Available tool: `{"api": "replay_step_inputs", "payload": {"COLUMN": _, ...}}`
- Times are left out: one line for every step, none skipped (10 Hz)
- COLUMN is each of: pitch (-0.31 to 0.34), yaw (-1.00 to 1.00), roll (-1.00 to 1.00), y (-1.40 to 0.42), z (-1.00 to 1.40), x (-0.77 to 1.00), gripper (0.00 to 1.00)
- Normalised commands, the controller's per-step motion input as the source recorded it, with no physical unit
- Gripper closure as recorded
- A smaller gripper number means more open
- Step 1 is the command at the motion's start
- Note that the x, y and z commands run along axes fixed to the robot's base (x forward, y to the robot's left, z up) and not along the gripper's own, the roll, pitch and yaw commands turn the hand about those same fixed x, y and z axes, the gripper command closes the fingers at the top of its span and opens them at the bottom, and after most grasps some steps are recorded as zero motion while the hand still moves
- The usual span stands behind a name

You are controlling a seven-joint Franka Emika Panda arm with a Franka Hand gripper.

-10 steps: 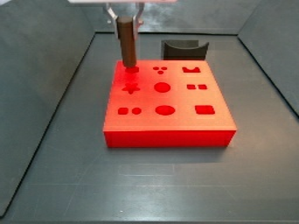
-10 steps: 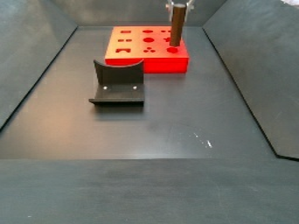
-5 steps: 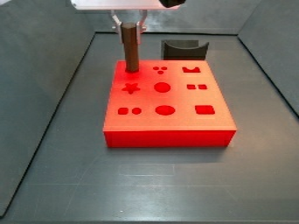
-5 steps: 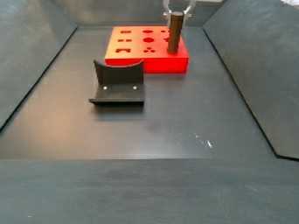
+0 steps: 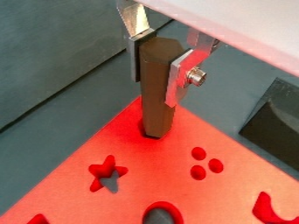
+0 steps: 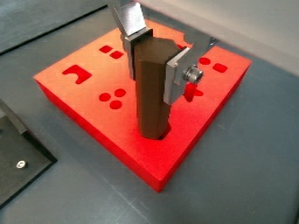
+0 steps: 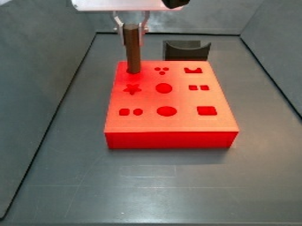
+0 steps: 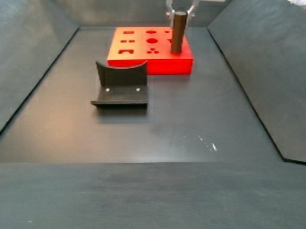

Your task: Insert the hexagon object.

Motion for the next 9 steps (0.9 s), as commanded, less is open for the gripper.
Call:
{"api": "replay_step_inputs", "payload": {"pitch": -0.041, "yaw": 0.0, "roll": 0.08, "y": -0.03, "z": -0.22, "x": 0.0, "gripper": 1.0}}
{"api": "replay_step_inputs", "payload": {"pitch": -0.064, "yaw": 0.01, "roll": 0.09, "y": 0.0, "z": -0.28, "x": 0.0, "gripper": 1.0}}
{"api": "replay_step_inputs", "payload": {"pitch": -0.08, "yaw": 0.13, "roll": 0.19, "y": -0.01, "z": -0.38, "x": 0.0, "gripper": 1.0}}
{"api": "replay_step_inputs", "payload": {"pitch": -0.109, "yaw": 0.34, "roll": 0.23, "y": -0.11, "z": -0.33, "x": 0.0, "gripper": 1.0}}
{"api": "replay_step_inputs", "payload": {"pitch": -0.091, "yaw": 0.41, "roll": 0.14, "y": -0.05, "z": -0.22, "x": 0.0, "gripper": 1.0}}
{"api": "replay_step_inputs", "payload": {"pitch": -0.081, "yaw": 0.39, "roll": 0.16, "y": -0.03, "z": -0.19, "x": 0.0, "gripper": 1.0}}
{"api": "replay_step_inputs", "payload": {"pitch": -0.051, "yaw": 0.22, "roll": 0.06, "y": -0.05, "z": -0.1, "x": 0.0, "gripper": 1.0}}
{"api": "replay_step_inputs", "payload": {"pitch": -0.049, "yaw": 0.1, "roll": 0.02, "y": 0.0, "z": -0.21, "x": 0.0, "gripper": 1.0}}
{"api": "replay_step_inputs", "payload": {"pitch": -0.11, "yaw": 0.0, "roll": 0.0, "y": 0.0, "z": -0.46, "x": 0.02, "gripper": 1.0}}
